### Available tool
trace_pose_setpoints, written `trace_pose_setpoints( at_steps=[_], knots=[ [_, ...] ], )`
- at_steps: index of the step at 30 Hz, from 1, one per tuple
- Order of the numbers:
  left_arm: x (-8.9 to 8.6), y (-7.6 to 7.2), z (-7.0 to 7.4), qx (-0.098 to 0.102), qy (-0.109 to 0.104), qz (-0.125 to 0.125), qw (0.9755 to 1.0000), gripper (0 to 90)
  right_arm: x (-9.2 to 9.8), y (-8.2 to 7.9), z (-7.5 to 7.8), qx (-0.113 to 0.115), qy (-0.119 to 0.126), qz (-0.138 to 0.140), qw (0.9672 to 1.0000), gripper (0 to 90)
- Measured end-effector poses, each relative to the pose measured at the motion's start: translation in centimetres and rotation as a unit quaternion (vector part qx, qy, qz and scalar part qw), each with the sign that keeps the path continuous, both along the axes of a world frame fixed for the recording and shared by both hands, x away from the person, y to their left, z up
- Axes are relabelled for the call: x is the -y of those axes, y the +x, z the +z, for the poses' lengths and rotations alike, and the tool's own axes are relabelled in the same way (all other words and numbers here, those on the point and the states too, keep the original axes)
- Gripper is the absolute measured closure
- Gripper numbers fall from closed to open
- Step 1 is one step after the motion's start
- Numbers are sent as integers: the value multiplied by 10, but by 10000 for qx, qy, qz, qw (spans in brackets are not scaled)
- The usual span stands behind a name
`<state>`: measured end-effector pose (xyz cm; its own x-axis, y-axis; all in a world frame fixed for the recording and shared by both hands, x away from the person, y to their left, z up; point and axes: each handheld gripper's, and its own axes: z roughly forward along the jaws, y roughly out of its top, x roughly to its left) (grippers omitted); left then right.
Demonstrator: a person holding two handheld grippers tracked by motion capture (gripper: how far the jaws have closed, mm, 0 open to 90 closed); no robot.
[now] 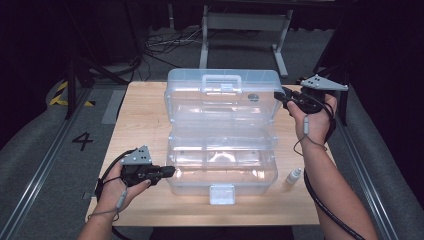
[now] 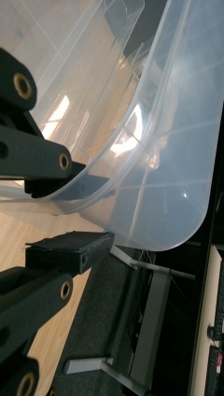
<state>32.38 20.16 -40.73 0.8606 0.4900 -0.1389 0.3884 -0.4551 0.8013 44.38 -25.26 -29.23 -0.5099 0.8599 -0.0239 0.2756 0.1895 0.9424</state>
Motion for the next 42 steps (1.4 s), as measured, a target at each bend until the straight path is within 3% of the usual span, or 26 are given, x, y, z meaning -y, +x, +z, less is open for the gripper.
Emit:
trace_pose_setpoints(
  at_steps=[8,15,28,42],
  knots=[
    [2,-1,-2,-49,-7,-39,10000,887,0,1,0,-16,10,8,10000,722],
    [8,-3,-4,34,71,-131,9999,898,0,2,1,-47,7,11,10000,722],
    [7,-3,-8,0,-103,-129,9999,900,-1,12,2,-137,64,-36,9999,726],
    [6,-3,-8,-27,-152,-141,9998,900,-2,24,2,-93,70,-116,9999,736]
  ],
)
